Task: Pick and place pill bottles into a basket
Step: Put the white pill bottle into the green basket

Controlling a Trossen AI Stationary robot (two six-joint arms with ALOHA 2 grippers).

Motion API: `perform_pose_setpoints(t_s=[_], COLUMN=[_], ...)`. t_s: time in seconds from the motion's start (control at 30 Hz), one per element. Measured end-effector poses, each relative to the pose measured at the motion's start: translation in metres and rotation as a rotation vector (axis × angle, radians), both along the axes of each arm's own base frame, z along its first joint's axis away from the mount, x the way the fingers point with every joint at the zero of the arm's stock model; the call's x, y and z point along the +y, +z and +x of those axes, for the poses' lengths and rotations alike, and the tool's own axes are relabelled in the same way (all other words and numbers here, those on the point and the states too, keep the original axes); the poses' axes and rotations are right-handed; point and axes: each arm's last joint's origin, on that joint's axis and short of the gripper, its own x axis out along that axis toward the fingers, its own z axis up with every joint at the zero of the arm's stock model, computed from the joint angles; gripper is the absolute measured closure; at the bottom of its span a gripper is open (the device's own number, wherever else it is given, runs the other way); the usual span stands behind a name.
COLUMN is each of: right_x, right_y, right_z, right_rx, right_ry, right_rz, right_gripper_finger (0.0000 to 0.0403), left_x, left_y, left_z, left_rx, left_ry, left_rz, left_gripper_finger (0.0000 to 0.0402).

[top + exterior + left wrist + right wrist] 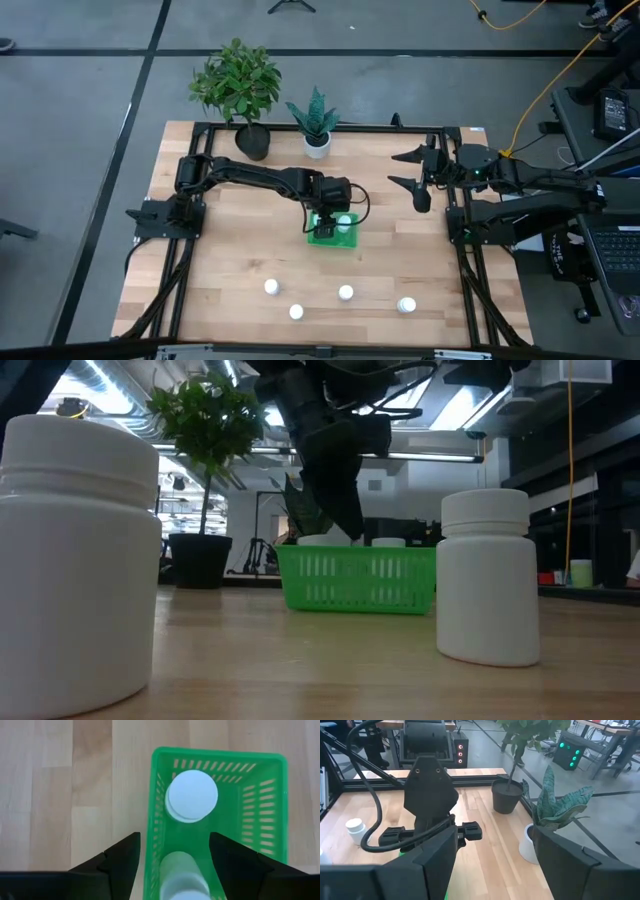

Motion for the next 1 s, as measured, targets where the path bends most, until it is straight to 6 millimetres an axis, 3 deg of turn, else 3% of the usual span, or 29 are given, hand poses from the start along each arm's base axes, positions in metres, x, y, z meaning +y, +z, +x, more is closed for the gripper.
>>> perform_pose_setpoints(t_s=[0.13, 0.27, 0.4, 0.53, 0.67, 0.77, 0.87, 1.0], right_x=[0.0, 0.0, 0.003, 0.01, 0.023, 0.036, 0.052, 0.077], right_y=[-0.002, -0.005, -0.008, -0.015, -0.027, -0.032, -0.027, -0.015], right_z=[-0.001, -0.001, -0.002, -0.002, -0.004, -0.004, -0.001, 0.01], right_rx=[0.025, 0.049, 0.075, 0.153, 0.299, 0.443, 0.584, 0.756], right_ry=[0.0, 0.001, 0.074, 0.186, 0.271, 0.317, 0.346, 0.335], right_rz=[0.002, 0.019, 0.042, 0.056, 0.075, 0.124, 0.176, 0.192], right_gripper_finger=[0.0143, 0.0143, 0.0143, 0.0143, 0.0143, 0.0143, 0.0143, 0.0143], left_x=[0.001, 0.002, 0.004, 0.0, -0.01, -0.018, -0.024, -0.03], left_y=[0.005, 0.027, 0.072, 0.132, 0.198, 0.234, 0.259, 0.275], left_z=[0.001, 0.004, 0.004, -0.007, -0.036, -0.066, -0.099, -0.142], left_rx=[0.002, -0.028, -0.083, -0.174, -0.336, -0.441, -0.501, -0.494], left_ry=[0.009, 0.016, 0.025, 0.097, 0.207, 0.273, 0.342, 0.416], left_rz=[0.018, 0.07, 0.182, 0.322, 0.463, 0.519, 0.536, 0.535], left_gripper_finger=[0.0169, 0.0169, 0.0169, 0.0169, 0.0169, 0.0169, 0.0169, 0.0169])
